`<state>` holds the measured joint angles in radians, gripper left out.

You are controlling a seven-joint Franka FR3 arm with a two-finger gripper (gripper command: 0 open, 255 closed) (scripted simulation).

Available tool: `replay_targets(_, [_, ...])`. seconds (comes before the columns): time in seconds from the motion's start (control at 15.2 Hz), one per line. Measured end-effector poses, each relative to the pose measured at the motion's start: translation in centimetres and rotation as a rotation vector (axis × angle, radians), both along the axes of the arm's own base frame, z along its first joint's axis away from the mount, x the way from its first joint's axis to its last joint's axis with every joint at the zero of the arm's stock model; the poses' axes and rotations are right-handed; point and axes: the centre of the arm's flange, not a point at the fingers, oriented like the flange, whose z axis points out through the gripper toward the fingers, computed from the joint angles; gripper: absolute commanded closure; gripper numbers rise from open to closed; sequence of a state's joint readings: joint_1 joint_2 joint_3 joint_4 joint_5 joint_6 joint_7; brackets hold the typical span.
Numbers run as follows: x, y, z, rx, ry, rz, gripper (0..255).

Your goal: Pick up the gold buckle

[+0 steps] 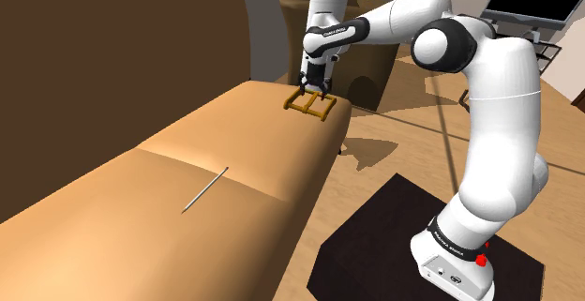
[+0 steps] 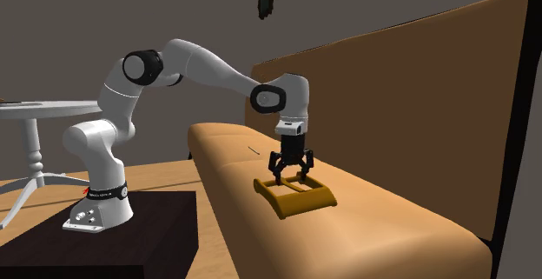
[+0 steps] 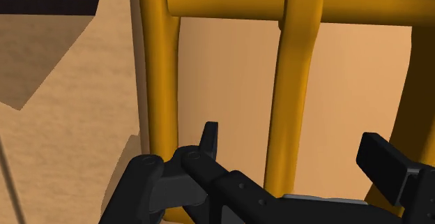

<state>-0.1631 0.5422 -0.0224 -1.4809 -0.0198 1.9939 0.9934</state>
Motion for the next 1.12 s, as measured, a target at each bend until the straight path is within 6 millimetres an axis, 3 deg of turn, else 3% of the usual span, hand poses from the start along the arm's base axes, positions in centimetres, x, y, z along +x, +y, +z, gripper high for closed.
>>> replay_targets(0.2, [-0.1,-0.1,-1.5,0.0,0.0,0.0,0])
replay_targets(0.26, [-0.1,0.0,-1.6,0.0,0.0,-0.001,255])
replay_targets(0.92, [0.0,0.0,-1.8,0.0,0.0,0.0,255])
replay_targets(1.12, [0.0,0.0,-0.8,0.0,0.0,0.0,255])
